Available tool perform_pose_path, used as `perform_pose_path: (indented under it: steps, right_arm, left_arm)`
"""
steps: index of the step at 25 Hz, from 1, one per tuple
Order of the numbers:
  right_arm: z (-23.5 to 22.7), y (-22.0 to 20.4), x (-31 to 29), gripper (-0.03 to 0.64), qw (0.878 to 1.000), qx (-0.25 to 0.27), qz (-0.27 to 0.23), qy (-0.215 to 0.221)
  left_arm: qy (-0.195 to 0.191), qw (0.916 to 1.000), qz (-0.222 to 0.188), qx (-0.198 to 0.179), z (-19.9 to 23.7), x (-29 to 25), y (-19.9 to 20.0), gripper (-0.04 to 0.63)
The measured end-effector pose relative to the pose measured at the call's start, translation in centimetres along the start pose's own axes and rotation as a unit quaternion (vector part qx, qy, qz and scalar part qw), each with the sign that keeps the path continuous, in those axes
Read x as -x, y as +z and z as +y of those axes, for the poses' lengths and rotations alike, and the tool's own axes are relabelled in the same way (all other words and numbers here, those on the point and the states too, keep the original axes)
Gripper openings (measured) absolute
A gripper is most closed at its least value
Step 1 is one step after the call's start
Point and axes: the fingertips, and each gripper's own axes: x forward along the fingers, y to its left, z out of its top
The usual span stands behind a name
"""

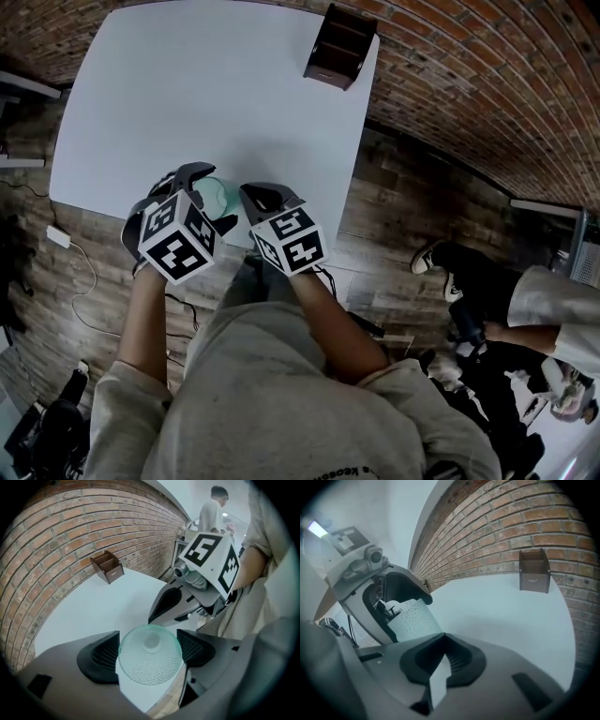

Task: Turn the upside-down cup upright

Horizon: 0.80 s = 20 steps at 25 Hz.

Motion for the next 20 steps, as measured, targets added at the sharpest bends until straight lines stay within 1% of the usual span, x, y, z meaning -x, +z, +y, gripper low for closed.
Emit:
perform_pose_path:
  steps: [3,10,15,20]
  right_arm:
    - [-0.7,0.5,1.0,0.006,1.0,0.005,-0.011,-0.015]
    - [-2.4,1.3,4.6,0.006,0.998,-0.004,-0.043,-0.047]
    - [-2.9,1.1,5.7,0.006,0.997,-0.009,-0.05,-0.056]
    - [-3.2,0.9,6.3,0.006,0.997,-0.017,-0.053,-0.061]
  left_arm:
    - [0.0,0.9999,0.011,-0.01,0.0,-0.5,-0.1,0.385]
    - [0.0,0.9993,0.027,-0.026,-0.2,-1.5,0.1,0.385]
    - [0.004,0.9988,0.033,-0.037,-0.3,-2.2,0.7,0.387]
    - [0.013,0.9985,0.026,-0.047,-0.6,-2.4,1.2,0.388]
